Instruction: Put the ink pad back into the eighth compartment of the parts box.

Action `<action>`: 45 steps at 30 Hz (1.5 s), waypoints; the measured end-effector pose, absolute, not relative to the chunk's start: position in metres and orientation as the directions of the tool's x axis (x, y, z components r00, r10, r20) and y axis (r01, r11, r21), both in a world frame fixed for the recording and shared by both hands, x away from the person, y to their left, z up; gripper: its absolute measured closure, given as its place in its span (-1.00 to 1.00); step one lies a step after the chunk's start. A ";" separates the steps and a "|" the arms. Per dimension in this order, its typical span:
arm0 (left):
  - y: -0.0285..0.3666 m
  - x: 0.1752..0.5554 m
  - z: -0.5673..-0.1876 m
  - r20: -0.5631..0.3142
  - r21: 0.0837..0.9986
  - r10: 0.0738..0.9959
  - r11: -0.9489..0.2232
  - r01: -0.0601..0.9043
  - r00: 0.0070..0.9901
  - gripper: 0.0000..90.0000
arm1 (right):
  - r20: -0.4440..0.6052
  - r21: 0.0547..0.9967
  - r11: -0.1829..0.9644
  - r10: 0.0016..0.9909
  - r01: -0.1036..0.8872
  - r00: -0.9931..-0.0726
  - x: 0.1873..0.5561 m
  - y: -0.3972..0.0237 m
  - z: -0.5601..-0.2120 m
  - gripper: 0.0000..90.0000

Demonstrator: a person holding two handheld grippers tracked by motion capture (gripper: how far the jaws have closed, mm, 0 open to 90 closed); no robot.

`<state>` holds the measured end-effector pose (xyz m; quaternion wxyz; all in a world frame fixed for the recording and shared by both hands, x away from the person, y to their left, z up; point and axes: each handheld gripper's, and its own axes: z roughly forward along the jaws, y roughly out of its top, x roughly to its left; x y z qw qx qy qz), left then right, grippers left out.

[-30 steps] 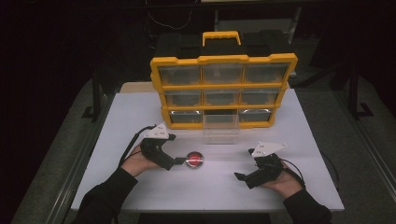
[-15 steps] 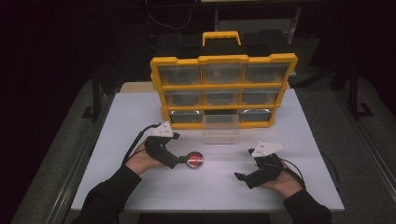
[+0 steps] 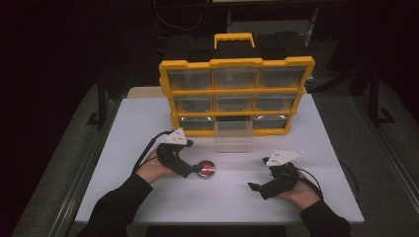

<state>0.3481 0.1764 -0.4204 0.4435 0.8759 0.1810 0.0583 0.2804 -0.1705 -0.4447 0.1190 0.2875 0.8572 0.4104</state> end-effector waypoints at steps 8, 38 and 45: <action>0.170 0.350 -0.421 -0.056 0.796 0.361 -0.546 0.260 0.931 -1.00 | 0.032 0.773 0.497 0.589 0.393 -0.808 0.280 -0.170 -0.445 -1.00; 0.147 0.356 -0.424 -0.058 0.797 0.330 -0.552 0.243 0.942 -1.00 | 0.033 0.773 0.498 0.588 0.393 -0.808 0.280 -0.170 -0.444 -1.00; 0.142 0.357 -0.426 -0.056 0.786 0.319 -0.570 0.239 0.946 -1.00 | 0.033 0.773 0.498 0.587 0.393 -0.809 0.280 -0.170 -0.445 -1.00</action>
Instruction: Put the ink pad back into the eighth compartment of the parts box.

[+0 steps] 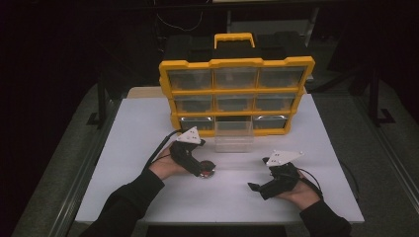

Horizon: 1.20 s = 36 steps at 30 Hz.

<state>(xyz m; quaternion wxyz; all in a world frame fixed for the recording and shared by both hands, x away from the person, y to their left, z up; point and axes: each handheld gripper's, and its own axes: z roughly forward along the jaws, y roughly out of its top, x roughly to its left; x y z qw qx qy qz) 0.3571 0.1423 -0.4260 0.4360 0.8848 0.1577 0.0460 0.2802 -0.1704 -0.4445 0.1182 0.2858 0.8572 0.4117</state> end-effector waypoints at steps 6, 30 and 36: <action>0.139 0.358 -0.429 -0.056 0.772 0.309 -0.590 0.238 0.949 -1.00 | 0.033 0.773 0.498 0.587 0.392 -0.809 0.280 -0.171 -0.445 -1.00; 0.131 0.357 -0.444 -0.028 0.688 0.266 -0.694 0.212 0.964 -1.00 | 0.034 0.771 0.501 0.585 0.394 -0.810 0.280 -0.170 -0.445 -1.00; 0.129 0.356 -0.446 -0.022 0.670 0.257 -0.713 0.206 0.966 -1.00 | 0.035 0.771 0.500 0.586 0.394 -0.810 0.280 -0.170 -0.445 -1.00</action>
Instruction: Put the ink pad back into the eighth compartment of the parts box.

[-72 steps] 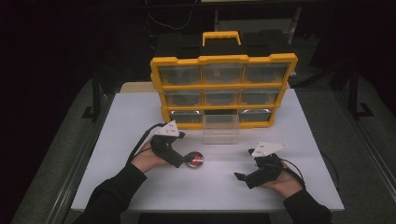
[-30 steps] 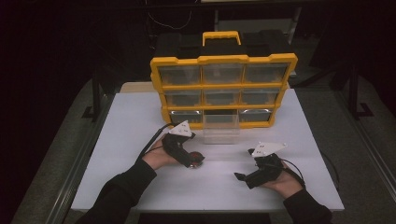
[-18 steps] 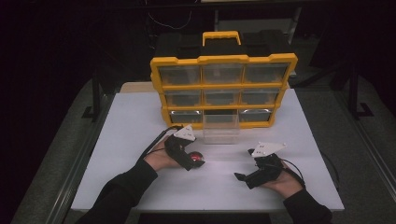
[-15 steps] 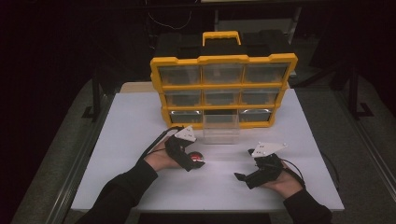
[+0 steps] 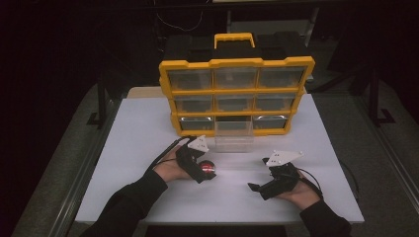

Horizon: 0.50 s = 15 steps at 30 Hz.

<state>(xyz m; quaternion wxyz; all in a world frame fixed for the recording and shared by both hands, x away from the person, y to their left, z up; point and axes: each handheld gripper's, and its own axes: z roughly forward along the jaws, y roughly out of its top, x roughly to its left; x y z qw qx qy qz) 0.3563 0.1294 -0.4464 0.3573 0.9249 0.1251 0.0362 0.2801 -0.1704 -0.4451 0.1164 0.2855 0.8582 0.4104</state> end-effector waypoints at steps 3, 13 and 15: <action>0.129 0.356 -0.447 -0.020 0.664 0.255 -0.719 0.203 0.967 -1.00 | 0.034 0.770 0.502 0.585 0.394 -0.811 0.280 -0.170 -0.445 -1.00; 0.127 0.355 -0.451 -0.013 0.636 0.247 -0.745 0.199 0.969 -1.00 | 0.034 0.770 0.502 0.584 0.394 -0.811 0.280 -0.170 -0.445 -1.00; 0.127 0.355 -0.452 -0.014 0.633 0.245 -0.748 0.198 0.969 -1.00 | 0.034 0.770 0.501 0.585 0.394 -0.811 0.280 -0.170 -0.445 -1.00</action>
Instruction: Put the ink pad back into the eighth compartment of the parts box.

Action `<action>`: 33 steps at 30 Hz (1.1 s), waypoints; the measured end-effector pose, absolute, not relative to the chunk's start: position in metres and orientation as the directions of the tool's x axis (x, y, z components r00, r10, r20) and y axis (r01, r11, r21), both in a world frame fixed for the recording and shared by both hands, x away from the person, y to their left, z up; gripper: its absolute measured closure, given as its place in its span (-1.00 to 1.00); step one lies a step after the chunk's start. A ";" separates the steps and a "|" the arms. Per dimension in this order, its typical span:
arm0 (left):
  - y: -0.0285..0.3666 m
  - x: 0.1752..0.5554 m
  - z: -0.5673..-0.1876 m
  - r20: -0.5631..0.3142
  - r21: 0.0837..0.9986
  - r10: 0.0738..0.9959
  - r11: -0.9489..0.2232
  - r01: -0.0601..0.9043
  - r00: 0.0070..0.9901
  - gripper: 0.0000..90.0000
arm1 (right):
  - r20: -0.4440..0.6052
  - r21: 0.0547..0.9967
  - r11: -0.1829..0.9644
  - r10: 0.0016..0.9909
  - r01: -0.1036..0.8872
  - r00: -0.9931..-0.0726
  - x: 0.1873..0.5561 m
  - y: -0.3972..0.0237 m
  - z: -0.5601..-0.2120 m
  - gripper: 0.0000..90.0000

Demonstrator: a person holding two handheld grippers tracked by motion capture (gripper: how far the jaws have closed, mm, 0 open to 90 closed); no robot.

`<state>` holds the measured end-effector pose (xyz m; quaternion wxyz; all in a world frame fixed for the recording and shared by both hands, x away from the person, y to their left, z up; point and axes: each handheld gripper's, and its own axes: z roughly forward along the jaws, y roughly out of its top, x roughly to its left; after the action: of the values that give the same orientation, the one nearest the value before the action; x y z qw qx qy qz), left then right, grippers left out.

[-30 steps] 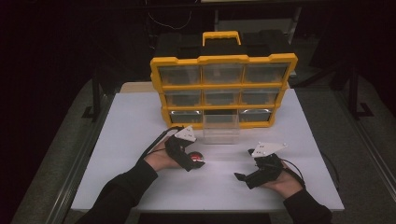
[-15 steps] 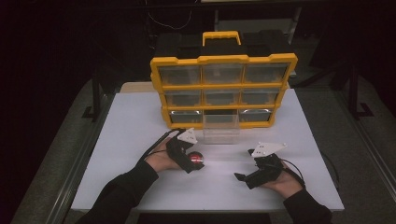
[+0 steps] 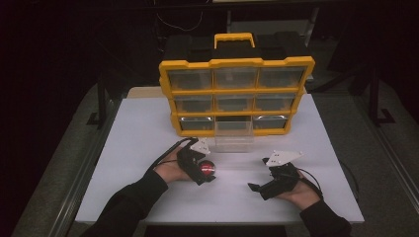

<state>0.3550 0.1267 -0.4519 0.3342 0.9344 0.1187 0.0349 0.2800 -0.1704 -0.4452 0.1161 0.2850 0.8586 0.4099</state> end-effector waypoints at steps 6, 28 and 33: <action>0.126 0.354 -0.453 -0.010 0.620 0.237 -0.761 0.192 0.971 -1.00 | 0.034 0.771 0.500 0.585 0.394 -0.810 0.280 -0.171 -0.445 -1.00; 0.127 0.354 -0.455 0.001 0.583 0.226 -0.791 0.183 0.974 -0.70 | 0.034 0.772 0.500 0.585 0.393 -0.810 0.280 -0.171 -0.445 -1.00; 0.127 0.353 -0.455 0.007 0.580 0.228 -0.794 0.181 0.974 -0.67 | 0.034 0.772 0.500 0.585 0.393 -0.810 0.280 -0.171 -0.445 -1.00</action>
<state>0.3532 0.1267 -0.4548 0.3020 0.9464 0.1080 0.0383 0.2801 -0.1707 -0.4450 0.1166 0.2850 0.8580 0.4111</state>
